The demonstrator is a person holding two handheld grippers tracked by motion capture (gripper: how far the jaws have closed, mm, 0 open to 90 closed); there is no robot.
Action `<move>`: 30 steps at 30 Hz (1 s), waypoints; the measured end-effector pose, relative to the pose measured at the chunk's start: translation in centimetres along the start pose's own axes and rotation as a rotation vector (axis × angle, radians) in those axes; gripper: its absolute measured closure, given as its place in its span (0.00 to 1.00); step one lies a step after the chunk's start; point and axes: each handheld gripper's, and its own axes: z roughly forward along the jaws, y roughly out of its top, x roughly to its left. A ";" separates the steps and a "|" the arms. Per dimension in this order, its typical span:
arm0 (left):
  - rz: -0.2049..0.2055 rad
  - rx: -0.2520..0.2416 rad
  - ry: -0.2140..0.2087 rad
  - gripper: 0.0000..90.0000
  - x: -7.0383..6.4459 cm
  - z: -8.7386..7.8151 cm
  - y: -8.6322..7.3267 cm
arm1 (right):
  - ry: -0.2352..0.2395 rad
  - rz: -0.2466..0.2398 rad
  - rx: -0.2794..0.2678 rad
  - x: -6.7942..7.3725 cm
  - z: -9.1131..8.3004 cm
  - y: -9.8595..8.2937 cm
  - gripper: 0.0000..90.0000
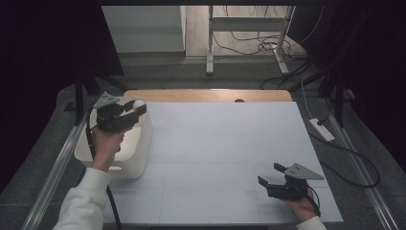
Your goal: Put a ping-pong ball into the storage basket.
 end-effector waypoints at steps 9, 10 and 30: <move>-0.008 0.007 0.020 0.56 0.8 -0.2 -0.2 | -0.001 -0.001 0.003 0.0 0.0 0.0 0.18; -0.008 0.008 0.022 0.56 0.8 -0.2 -0.2 | -0.001 -0.001 0.003 0.0 0.0 0.0 0.18; -0.014 0.070 0.076 0.56 2.2 0.9 -0.9 | -0.001 -0.005 0.009 0.1 0.0 0.0 0.18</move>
